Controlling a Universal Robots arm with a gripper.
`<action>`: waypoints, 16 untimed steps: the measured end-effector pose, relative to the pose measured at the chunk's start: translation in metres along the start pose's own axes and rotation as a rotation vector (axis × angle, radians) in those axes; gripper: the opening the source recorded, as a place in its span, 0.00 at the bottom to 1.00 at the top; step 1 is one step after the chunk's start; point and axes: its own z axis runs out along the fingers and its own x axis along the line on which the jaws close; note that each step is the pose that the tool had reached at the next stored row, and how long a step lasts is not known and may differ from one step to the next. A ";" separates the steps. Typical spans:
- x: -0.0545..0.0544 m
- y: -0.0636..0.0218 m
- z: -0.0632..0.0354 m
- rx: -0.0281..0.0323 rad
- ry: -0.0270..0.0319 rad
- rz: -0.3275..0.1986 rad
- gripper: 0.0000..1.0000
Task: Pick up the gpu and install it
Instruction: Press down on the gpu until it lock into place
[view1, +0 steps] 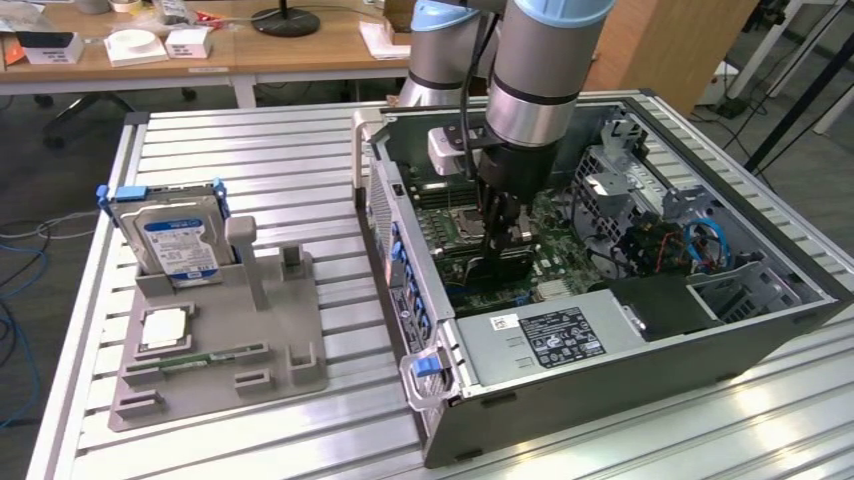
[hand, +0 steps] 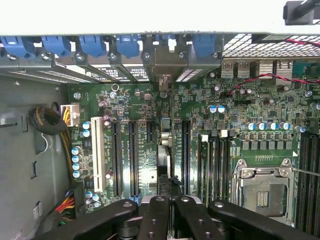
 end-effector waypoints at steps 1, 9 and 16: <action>0.000 0.0000 0.0000 0.0000 0.0000 0.000 0.11; 0.000 0.0000 0.0000 -0.0001 0.0000 0.000 0.11; -0.001 -0.0134 0.0008 -0.0008 0.0001 0.000 0.11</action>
